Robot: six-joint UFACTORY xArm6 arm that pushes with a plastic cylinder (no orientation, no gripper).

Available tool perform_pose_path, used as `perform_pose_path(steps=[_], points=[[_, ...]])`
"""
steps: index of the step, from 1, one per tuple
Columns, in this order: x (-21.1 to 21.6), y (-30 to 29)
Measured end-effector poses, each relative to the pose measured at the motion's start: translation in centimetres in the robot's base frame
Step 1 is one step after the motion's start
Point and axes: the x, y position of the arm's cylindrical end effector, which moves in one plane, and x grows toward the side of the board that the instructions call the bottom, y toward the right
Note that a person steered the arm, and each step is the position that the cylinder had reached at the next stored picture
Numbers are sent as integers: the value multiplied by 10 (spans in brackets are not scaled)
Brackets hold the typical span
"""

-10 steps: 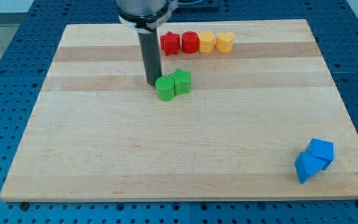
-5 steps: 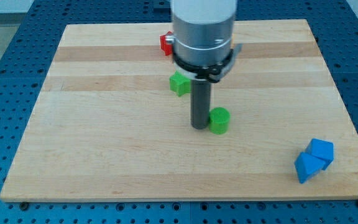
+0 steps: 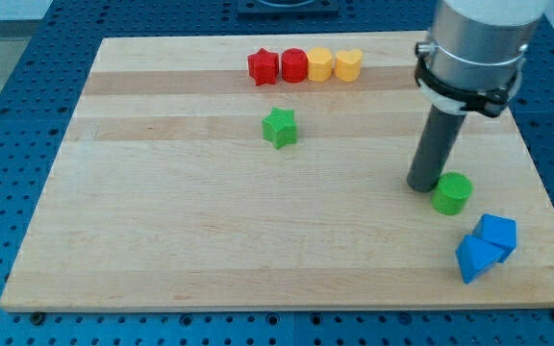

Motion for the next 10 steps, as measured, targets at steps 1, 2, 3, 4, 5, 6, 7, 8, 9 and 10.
perform_pose_path(steps=[1,2,3,4,5,6,7,8,9,10], points=[[4,17],[13,29],[15,32],[15,32],[15,32],[10,32],[-13,23],[-16,-22],[-16,-81],[-14,-159]])
